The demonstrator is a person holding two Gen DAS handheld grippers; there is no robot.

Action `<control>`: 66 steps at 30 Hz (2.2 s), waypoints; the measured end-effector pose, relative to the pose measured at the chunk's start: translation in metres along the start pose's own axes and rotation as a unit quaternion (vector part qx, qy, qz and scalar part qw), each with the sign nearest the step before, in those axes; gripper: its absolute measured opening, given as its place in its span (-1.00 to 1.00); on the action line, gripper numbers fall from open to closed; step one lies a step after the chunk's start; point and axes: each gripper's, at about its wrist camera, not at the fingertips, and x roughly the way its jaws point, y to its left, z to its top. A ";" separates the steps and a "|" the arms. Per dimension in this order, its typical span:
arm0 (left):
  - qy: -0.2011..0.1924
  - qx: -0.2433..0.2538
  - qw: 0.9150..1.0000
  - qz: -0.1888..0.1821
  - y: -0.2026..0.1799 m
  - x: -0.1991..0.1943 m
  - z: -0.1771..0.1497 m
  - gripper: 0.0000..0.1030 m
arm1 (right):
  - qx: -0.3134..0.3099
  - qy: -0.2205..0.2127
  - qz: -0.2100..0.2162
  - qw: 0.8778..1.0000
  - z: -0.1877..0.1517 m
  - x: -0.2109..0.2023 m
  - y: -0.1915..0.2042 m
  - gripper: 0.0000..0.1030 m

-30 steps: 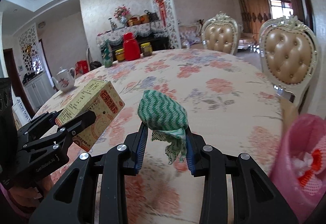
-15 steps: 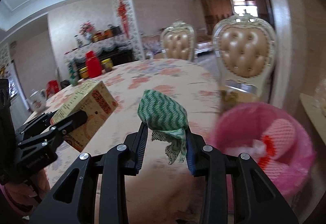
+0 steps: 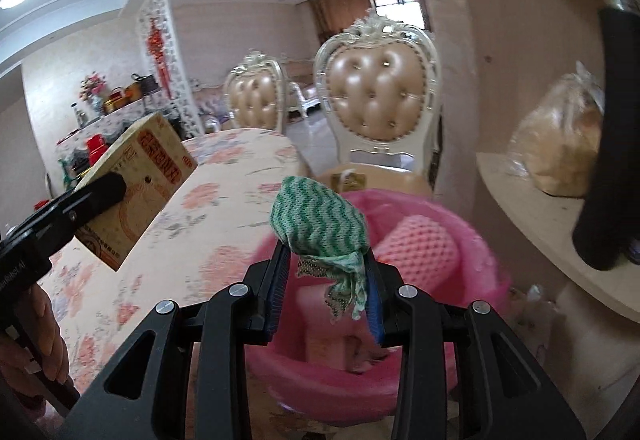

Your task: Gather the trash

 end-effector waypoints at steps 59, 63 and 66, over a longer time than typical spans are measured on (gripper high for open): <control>0.001 -0.005 1.000 0.022 0.016 -0.086 -0.049 0.91 | -0.046 -0.006 -0.131 0.990 -0.026 -0.097 0.056 0.65; 0.005 -0.002 1.000 0.012 0.011 -0.086 -0.052 0.91 | -0.036 0.001 -0.137 0.990 -0.032 -0.095 0.048 0.65; 0.015 0.005 1.000 0.005 0.006 -0.083 -0.055 0.91 | -0.028 0.004 -0.137 0.990 -0.036 -0.093 0.043 0.65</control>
